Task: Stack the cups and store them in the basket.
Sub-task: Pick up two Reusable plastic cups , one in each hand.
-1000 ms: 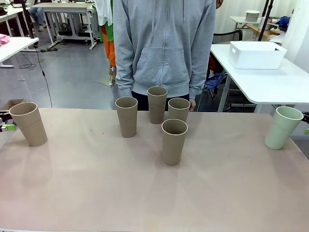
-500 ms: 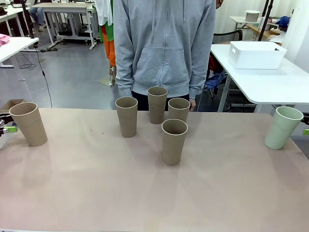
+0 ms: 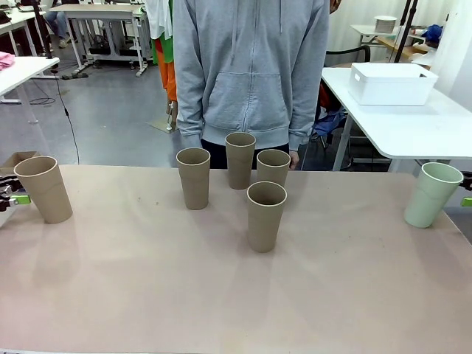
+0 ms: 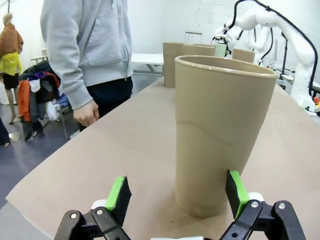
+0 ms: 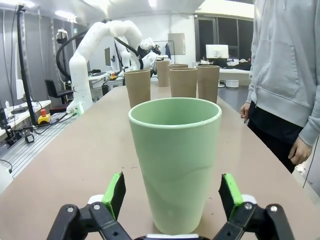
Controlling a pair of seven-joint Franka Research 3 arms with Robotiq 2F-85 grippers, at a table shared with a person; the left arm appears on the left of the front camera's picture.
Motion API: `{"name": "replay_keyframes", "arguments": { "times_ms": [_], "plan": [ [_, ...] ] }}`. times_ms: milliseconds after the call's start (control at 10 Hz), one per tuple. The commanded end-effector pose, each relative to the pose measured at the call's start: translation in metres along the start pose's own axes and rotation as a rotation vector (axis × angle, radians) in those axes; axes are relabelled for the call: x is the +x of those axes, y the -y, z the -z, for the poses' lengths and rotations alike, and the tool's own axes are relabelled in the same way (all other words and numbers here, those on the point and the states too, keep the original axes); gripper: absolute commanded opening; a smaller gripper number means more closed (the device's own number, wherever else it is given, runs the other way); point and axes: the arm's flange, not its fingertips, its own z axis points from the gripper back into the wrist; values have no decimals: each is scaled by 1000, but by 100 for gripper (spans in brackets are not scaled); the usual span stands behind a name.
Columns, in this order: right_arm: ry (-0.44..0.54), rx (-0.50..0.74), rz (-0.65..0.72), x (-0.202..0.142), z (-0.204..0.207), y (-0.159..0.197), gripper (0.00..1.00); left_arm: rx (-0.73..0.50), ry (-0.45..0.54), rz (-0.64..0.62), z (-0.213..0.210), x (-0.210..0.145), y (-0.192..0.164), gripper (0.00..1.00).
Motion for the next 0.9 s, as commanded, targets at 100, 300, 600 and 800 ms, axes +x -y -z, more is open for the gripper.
{"name": "replay_keyframes", "arguments": {
  "times_ms": [100, 300, 600, 800],
  "plan": [
    [-2, -10, -38, -4, 8, -9, 100, -65, 15, 19, 6, -2, 4, 100],
    [-19, 3, -40, -6, 13, -11, 100, -88, 26, 11, 3, -3, 2, 100],
    [-27, -24, -54, -8, 24, -12, 100, -109, 39, 5, 3, -7, 3, 100],
    [-27, -26, -55, -9, 30, -12, 100, -118, 46, -1, 4, -10, 2, 100]
  ]
}}
